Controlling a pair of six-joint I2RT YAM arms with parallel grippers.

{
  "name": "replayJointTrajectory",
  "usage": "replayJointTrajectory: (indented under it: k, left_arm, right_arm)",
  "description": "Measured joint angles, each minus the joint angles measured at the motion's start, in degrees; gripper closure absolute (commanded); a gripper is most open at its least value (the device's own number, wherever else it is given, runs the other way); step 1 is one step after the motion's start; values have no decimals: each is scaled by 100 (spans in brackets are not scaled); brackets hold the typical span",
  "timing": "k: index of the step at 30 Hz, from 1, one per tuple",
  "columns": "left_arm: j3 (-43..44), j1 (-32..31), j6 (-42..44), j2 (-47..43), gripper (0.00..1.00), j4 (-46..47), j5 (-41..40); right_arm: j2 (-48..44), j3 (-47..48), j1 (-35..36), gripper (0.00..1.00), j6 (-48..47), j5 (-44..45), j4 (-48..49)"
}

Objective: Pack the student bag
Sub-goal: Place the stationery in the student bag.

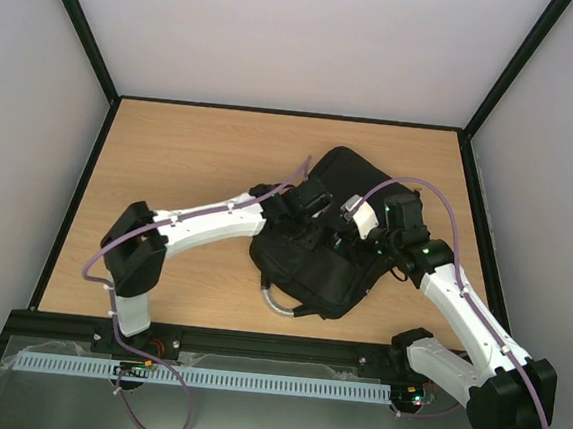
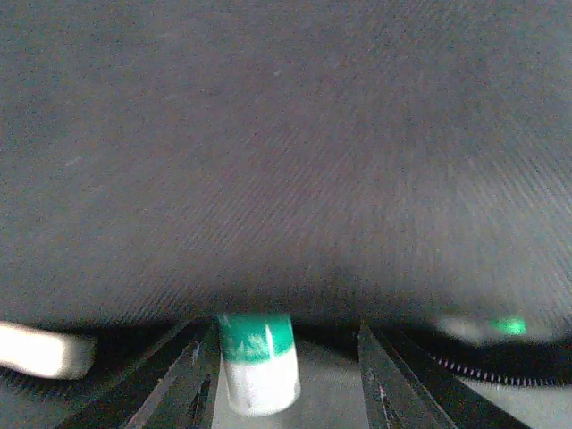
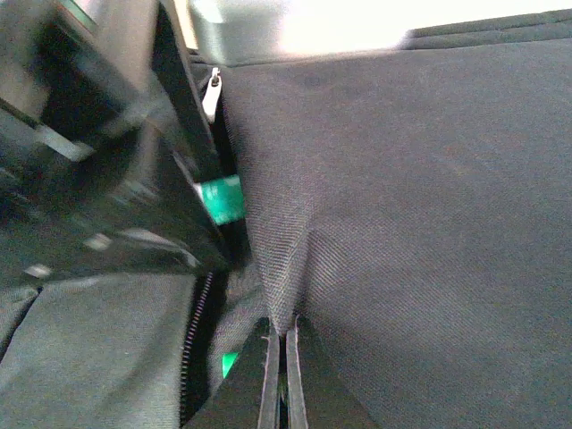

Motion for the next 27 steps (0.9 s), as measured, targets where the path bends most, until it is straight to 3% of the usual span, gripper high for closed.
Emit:
replayJointTrajectory:
  k: [6, 9, 14, 27]
  left_arm:
    - [-715, -68, -247, -1102, 53, -140, -188]
    - [-1165, -129, -409, -1554, 66, -146, -229]
    - [-2175, -197, -719, -1744, 97, -33, -186]
    - [-1982, -188, -778, -1360, 98, 682, -214]
  right_arm:
    - [0, 0, 0, 99, 0, -50, 0]
    - [0, 0, 0, 99, 0, -52, 0]
    - [0, 0, 0, 99, 0, -61, 0]
    - [0, 0, 0, 99, 0, -70, -2]
